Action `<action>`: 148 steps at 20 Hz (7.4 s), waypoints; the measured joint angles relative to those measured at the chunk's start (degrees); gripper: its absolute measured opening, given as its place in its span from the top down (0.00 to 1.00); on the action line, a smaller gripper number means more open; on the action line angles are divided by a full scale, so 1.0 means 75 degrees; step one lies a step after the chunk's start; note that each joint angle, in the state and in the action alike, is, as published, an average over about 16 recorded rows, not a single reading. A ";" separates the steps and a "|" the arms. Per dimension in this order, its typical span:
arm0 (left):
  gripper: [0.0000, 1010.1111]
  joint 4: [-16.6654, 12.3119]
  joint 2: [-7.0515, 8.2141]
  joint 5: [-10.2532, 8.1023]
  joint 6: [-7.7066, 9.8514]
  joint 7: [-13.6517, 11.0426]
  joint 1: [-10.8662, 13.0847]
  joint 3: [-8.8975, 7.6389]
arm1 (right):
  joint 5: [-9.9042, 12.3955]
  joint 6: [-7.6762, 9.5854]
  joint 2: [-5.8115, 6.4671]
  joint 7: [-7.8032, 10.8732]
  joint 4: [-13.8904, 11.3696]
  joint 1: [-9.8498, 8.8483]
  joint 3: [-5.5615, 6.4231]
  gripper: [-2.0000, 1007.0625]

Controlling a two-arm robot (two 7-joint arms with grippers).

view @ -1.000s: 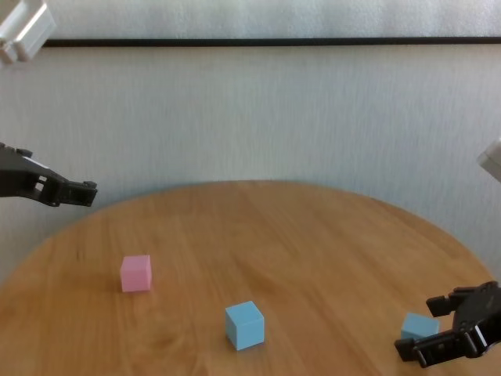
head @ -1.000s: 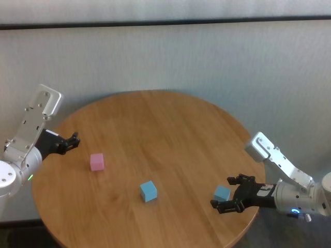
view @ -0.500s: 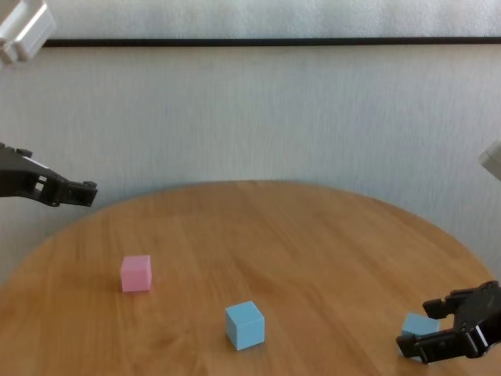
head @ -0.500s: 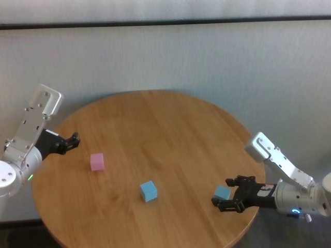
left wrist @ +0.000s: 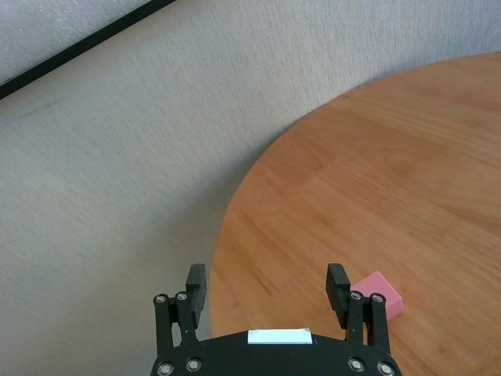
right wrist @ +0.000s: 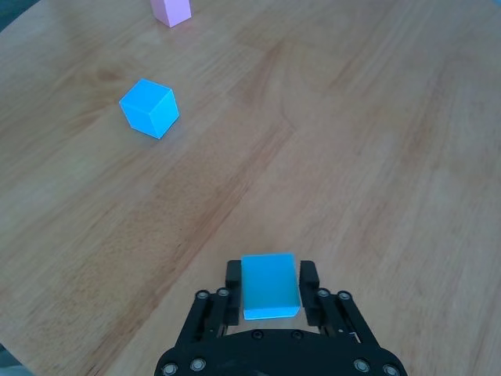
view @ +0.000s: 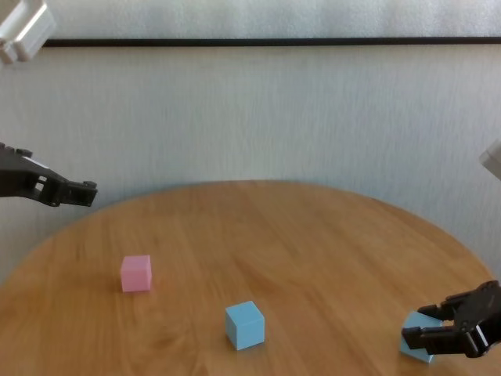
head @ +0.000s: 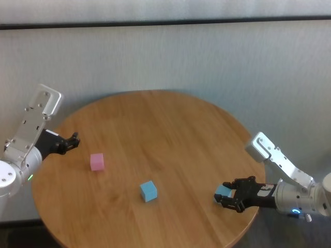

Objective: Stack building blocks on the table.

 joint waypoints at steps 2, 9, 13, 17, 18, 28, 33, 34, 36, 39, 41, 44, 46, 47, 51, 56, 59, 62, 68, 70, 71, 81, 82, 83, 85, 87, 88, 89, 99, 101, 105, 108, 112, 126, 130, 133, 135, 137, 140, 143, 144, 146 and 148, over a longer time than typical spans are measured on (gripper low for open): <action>0.01 0.0000 0.0000 0.0000 0.0000 0.0000 0.0000 0.0000 | 0.0007 0.0001 -0.0007 0.0002 -0.0048 -0.0003 0.0002 0.52; 0.01 0.0000 0.0000 0.0000 0.0000 0.0000 0.0000 0.0000 | 0.0025 0.0122 -0.0148 0.0017 -0.0295 0.0128 -0.0083 0.63; 0.01 0.0000 0.0000 0.0000 0.0000 0.0000 0.0000 0.0000 | -0.0010 0.0303 -0.0345 0.0031 -0.0414 0.0325 -0.0245 0.63; 0.01 0.0000 0.0000 0.0000 0.0000 0.0000 0.0000 -0.0001 | -0.0094 0.0563 -0.0613 0.0036 -0.0436 0.0607 -0.0486 0.63; 0.01 0.0000 0.0000 0.0000 0.0000 0.0000 0.0000 -0.0001 | -0.0122 0.0643 -0.0686 0.0033 -0.0428 0.0681 -0.0556 0.63; 0.01 0.0000 0.0000 0.0000 0.0000 0.0000 0.0000 -0.0001 | -0.0447 0.1489 -0.1392 -0.0197 -0.0262 0.1176 -0.1092 0.63; 0.01 0.0000 0.0000 0.0000 0.0000 0.0000 0.0000 -0.0001 | -0.0567 0.1797 -0.1673 -0.0398 -0.0235 0.1239 -0.1148 0.63; 0.01 0.0000 0.0000 0.0000 0.0000 0.0000 0.0000 -0.0001 | -0.0589 0.1841 -0.1725 -0.0439 -0.0230 0.1245 -0.1145 0.63; 0.01 0.0000 0.0000 0.0000 0.0000 0.0000 0.0000 -0.0001 | -0.0631 0.1916 -0.1829 -0.0514 -0.0218 0.1255 -0.1132 0.63; 0.01 0.0000 0.0000 0.0000 0.0000 0.0000 0.0000 -0.0001 | -0.0692 0.1985 -0.1963 -0.0600 -0.0187 0.1266 -0.1099 0.63; 0.01 0.0000 0.0000 0.0000 0.0000 0.0000 0.0000 -0.0001 | -0.0734 0.2014 -0.2039 -0.0650 -0.0153 0.1273 -0.1079 0.63; 0.01 0.0000 0.0000 0.0000 0.0000 0.0000 0.0000 -0.0001 | -0.0807 0.2048 -0.2148 -0.0713 -0.0083 0.1282 -0.1054 0.63; 0.01 0.0000 0.0000 0.0000 0.0000 0.0000 0.0000 -0.0001 | -0.0855 0.2067 -0.2213 -0.0743 -0.0026 0.1289 -0.1039 0.63; 0.01 0.0000 0.0000 0.0000 0.0000 0.0000 0.0000 -0.0001 | -0.0877 0.2078 -0.2243 -0.0755 0.0002 0.1293 -0.1033 0.63; 0.01 0.0000 0.0000 0.0000 0.0000 0.0000 0.0000 -0.0001 | -0.0956 0.2118 -0.2342 -0.0770 0.0104 0.1305 -0.1000 0.63; 0.01 0.0000 0.0000 0.0000 0.0000 0.0000 0.0000 -0.0001 | -0.1030 0.2152 -0.2439 -0.0758 0.0202 0.1320 -0.0943 0.63; 0.01 0.0000 0.0000 0.0000 0.0000 0.0000 0.0001 -0.0001 | -0.1059 0.2163 -0.2495 -0.0745 0.0240 0.1330 -0.0903 0.63; 0.01 0.0000 0.0000 0.0000 0.0000 0.0000 0.0001 -0.0001 | -0.1081 0.2178 -0.2544 -0.0729 0.0258 0.1334 -0.0866 0.63; 0.01 0.0000 0.0000 0.0000 0.0000 0.0000 0.0001 -0.0001 | -0.1129 0.2214 -0.2615 -0.0698 0.0265 0.1309 -0.0826 0.63; 0.01 0.0000 0.0000 0.0000 0.0000 0.0000 0.0001 -0.0001 | -0.1146 0.2225 -0.2634 -0.0689 0.0268 0.1294 -0.0824 0.63; 0.01 0.0000 0.0000 0.0000 0.0000 0.0000 0.0001 -0.0001 | -0.1154 0.2230 -0.2642 -0.0685 0.0268 0.1286 -0.0824 0.63; 0.01 0.0000 0.0000 0.0000 0.0000 0.0000 0.0001 -0.0001 | -0.1219 0.2178 -0.2713 -0.0670 0.0299 0.1222 -0.0794 0.63; 0.01 0.0000 0.0000 0.0000 0.0000 0.0000 0.0000 -0.0001 | -0.1224 0.2163 -0.2724 -0.0674 0.0312 0.1221 -0.0786 0.63; 0.01 0.0000 0.0000 0.0000 0.0000 0.0000 0.0001 -0.0001 | -0.1229 0.2148 -0.2734 -0.0679 0.0326 0.1222 -0.0778 0.63; 0.01 0.0000 0.0000 0.0000 0.0000 0.0000 0.0001 -0.0001 | -0.1239 0.2120 -0.2759 -0.0686 0.0362 0.1228 -0.0761 0.63; 0.01 0.0000 0.0000 0.0000 0.0000 0.0000 0.0001 -0.0001 | -0.1247 0.2098 -0.2786 -0.0690 0.0405 0.1239 -0.0744 0.63; 0.01 0.0000 0.0000 0.0000 0.0000 0.0000 0.0001 -0.0001 | -0.1249 0.2088 -0.2799 -0.0691 0.0428 0.1245 -0.0736 0.63; 0.01 0.0000 0.0000 0.0000 0.0000 0.0000 0.0001 -0.0001 | -0.1252 0.2081 -0.2812 -0.0693 0.0450 0.1251 -0.0729 0.63; 0.01 0.0000 0.0000 0.0000 0.0000 0.0000 0.0001 -0.0001 | -0.1263 0.2088 -0.2893 -0.0685 0.0601 0.1302 -0.0696 0.63; 0.01 0.0000 0.0000 0.0000 0.0000 0.0000 0.0000 -0.0001 | -0.1261 0.2093 -0.2895 -0.0683 0.0606 0.1305 -0.0694 0.62; 0.01 0.0000 0.0000 0.0000 0.0000 0.0000 0.0000 -0.0001 | -0.1260 0.2092 -0.2890 -0.0687 0.0596 0.1303 -0.0694 0.56; 0.01 0.0000 0.0000 0.0000 0.0000 0.0000 0.0000 -0.0001 | -0.1261 0.2088 -0.2886 -0.0689 0.0585 0.1300 -0.0694 0.50; 0.01 0.0000 0.0000 0.0000 0.0000 0.0000 0.0000 -0.0001 | -0.1235 0.2032 -0.2863 -0.0739 0.0523 0.1262 -0.0632 0.38; 0.01 0.0000 0.0000 0.0000 0.0000 0.0000 0.0001 -0.0001 | -0.0622 0.1328 -0.2546 -0.1540 -0.0308 0.0674 0.0641 0.03; 0.01 0.0000 0.0000 0.0000 0.0000 0.0000 0.0001 -0.0001 | -0.0387 0.1038 -0.2427 -0.1917 -0.0475 0.0512 0.1205 0.00; 0.01 -0.0001 0.0002 0.0002 0.0010 -0.0021 -0.0001 0.0003 | -0.0301 0.0739 -0.2335 -0.2225 -0.0487 0.0420 0.1594 0.00; 0.01 -0.0015 0.0004 -0.0001 0.0057 -0.0064 -0.0005 0.0014 | -0.0285 0.0532 -0.2278 -0.2409 -0.0468 0.0369 0.1815 0.00; 0.01 -0.0050 -0.0006 -0.0017 0.0155 -0.0119 -0.0004 0.0023 | -0.0286 0.0337 -0.2227 -0.2560 -0.0439 0.0328 0.1997 0.00; 0.01 -0.0146 -0.0039 -0.0052 0.0385 -0.0210 0.0010 0.0035 | -0.0311 0.0078 -0.2164 -0.2740 -0.0381 0.0279 0.2203 0.00; 0.01 -0.0284 -0.0097 -0.0086 0.0689 -0.0309 0.0036 0.0059 | -0.0362 -0.0130 -0.2119 -0.2857 -0.0321 0.0242 0.2321 0.00; 0.01 -0.0333 -0.0123 -0.0097 0.0800 -0.0342 0.0045 0.0070 | -0.0380 -0.0182 -0.2109 -0.2881 -0.0304 0.0233 0.2342 0.00; 0.01 -0.0426 -0.0199 -0.0119 0.1047 -0.0403 0.0056 0.0096 | -0.0412 -0.0243 -0.2097 -0.2905 -0.0280 0.0224 0.2357 0.00; 0.01 -0.0508 -0.0299 -0.0140 0.1310 -0.0446 0.0061 0.0124 | -0.0424 -0.0249 -0.2096 -0.2898 -0.0275 0.0223 0.2353 0.00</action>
